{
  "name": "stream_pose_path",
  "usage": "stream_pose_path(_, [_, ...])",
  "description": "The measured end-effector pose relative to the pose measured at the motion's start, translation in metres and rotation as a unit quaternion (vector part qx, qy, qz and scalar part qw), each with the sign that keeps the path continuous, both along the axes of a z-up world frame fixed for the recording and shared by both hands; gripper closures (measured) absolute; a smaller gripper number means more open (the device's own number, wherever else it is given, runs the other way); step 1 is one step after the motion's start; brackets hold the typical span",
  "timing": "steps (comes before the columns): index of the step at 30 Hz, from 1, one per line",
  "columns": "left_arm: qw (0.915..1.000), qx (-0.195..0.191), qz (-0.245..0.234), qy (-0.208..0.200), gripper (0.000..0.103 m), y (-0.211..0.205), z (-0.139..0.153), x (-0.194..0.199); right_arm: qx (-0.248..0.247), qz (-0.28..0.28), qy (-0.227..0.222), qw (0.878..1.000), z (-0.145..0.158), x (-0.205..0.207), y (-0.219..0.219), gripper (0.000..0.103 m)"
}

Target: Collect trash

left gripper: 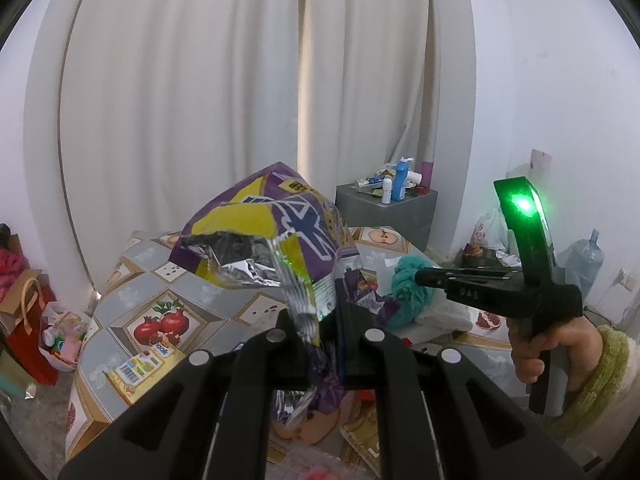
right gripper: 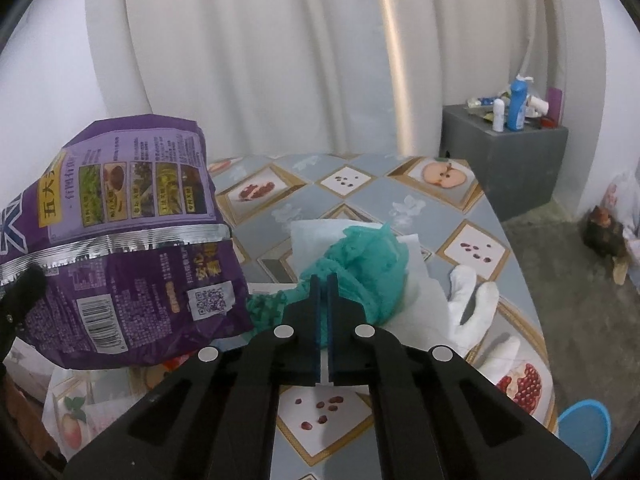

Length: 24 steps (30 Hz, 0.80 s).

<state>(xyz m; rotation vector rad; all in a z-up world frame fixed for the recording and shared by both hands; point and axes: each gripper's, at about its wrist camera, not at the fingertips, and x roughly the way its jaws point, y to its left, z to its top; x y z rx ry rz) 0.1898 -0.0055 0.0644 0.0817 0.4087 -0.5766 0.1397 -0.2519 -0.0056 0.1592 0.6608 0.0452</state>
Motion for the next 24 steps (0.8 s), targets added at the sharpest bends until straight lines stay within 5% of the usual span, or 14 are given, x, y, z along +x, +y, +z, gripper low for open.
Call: stream_pose_path(24, [0.9978, 0.009, -0.002, -0.065, 0.096, 0.003, 0.03, -0.033, 0.008, -0.003, -0.096, 0.995, 0.063, -0.053, -0.018, 0.103])
